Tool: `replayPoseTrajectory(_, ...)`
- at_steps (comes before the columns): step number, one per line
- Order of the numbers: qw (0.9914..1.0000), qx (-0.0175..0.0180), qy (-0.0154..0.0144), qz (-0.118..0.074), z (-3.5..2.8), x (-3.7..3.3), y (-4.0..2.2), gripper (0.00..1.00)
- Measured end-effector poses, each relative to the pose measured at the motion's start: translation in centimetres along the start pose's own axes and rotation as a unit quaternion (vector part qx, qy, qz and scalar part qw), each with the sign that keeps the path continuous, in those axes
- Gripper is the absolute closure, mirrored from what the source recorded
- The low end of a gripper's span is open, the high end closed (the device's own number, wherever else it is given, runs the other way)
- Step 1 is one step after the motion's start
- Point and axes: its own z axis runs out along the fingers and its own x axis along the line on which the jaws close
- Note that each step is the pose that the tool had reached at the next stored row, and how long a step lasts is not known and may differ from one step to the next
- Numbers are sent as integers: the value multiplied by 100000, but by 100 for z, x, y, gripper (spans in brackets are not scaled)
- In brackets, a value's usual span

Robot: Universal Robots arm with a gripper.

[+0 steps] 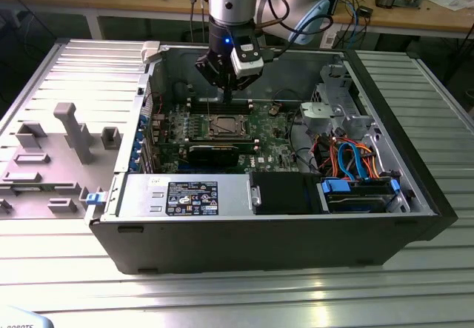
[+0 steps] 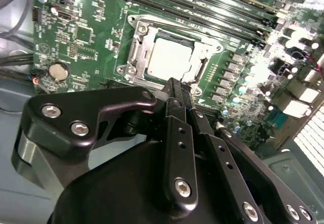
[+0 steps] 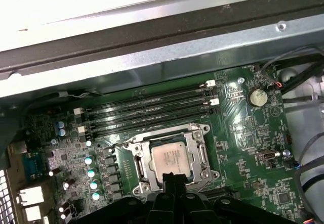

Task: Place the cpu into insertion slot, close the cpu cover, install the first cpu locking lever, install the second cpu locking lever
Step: 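Install the first cpu locking lever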

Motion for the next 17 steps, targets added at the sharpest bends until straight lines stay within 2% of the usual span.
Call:
replayPoseTrajectory(1, 99999, -112, -526, -9, 2, 4, -1, 89)
replayPoseTrajectory(2, 99992, -256, -1247, -33, 5, 9, -2, 89)
replayPoseTrajectory(3, 99988, -320, -1525, -53, 7, 11, -2, 89)
replayPoseTrajectory(5, 99987, -452, -1542, -124, 8, 11, -2, 89)
replayPoseTrajectory(6, 99986, -667, -1494, -460, 8, 12, -3, 89)
replayPoseTrajectory(7, 99977, -714, -1483, -1361, 8, 11, -2, 89)
replayPoseTrajectory(11, 99894, -831, -1448, -4291, 8, 10, -2, 89)
replayPoseTrajectory(17, 99815, -895, -1430, -5836, 9, 10, -2, 89)
